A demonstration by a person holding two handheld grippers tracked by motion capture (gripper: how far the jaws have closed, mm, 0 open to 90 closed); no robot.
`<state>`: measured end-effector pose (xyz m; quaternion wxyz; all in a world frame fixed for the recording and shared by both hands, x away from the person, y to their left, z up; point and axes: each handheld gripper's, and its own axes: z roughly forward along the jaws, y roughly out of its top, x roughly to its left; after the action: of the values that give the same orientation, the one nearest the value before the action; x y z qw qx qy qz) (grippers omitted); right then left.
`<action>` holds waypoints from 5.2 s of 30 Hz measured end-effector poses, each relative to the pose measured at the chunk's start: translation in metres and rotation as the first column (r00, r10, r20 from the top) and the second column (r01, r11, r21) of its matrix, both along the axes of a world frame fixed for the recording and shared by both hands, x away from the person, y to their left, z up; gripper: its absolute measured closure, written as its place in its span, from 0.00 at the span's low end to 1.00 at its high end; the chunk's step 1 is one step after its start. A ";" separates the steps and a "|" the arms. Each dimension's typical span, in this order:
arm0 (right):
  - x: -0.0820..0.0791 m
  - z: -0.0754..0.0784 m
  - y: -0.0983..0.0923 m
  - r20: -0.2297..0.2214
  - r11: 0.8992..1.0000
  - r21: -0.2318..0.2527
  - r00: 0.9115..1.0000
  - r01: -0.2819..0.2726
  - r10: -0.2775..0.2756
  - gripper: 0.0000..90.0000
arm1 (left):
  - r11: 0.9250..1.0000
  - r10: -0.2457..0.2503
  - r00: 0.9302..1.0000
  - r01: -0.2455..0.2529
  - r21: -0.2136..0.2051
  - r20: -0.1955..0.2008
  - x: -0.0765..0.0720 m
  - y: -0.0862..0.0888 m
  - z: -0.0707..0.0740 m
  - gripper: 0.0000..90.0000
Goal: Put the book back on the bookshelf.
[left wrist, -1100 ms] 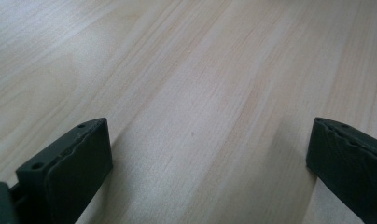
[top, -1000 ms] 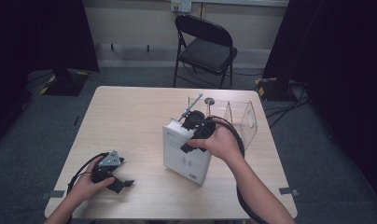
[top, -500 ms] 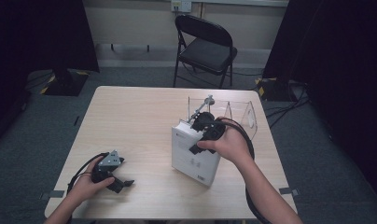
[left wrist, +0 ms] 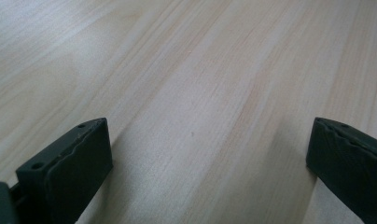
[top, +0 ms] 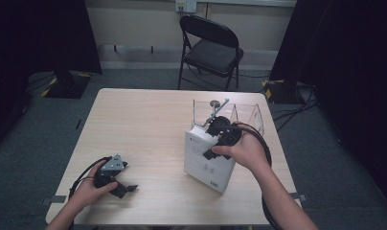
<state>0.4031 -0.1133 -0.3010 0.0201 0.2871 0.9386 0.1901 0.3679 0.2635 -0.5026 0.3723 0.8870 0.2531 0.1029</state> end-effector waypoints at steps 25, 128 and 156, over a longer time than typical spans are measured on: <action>-0.006 0.004 -0.033 0.005 0.999 0.011 0.999 0.053 -0.053 0.58 | 1.000 0.000 1.000 0.000 0.000 0.000 0.000 0.000 0.000 0.00; -0.015 0.004 -0.152 0.005 0.930 -0.035 0.931 0.365 -0.365 0.58 | 1.000 0.000 1.000 0.000 0.000 0.000 0.000 0.000 0.000 0.00; 0.006 0.010 -0.144 -0.003 0.863 -0.051 0.865 0.502 -0.503 0.58 | 1.000 0.000 1.000 0.000 0.000 0.000 0.000 0.000 0.000 0.00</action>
<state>0.4091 -0.2577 -0.2910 0.0682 0.5223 0.8361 0.1533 0.3679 0.2635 -0.5027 0.3723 0.8869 0.2532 0.1029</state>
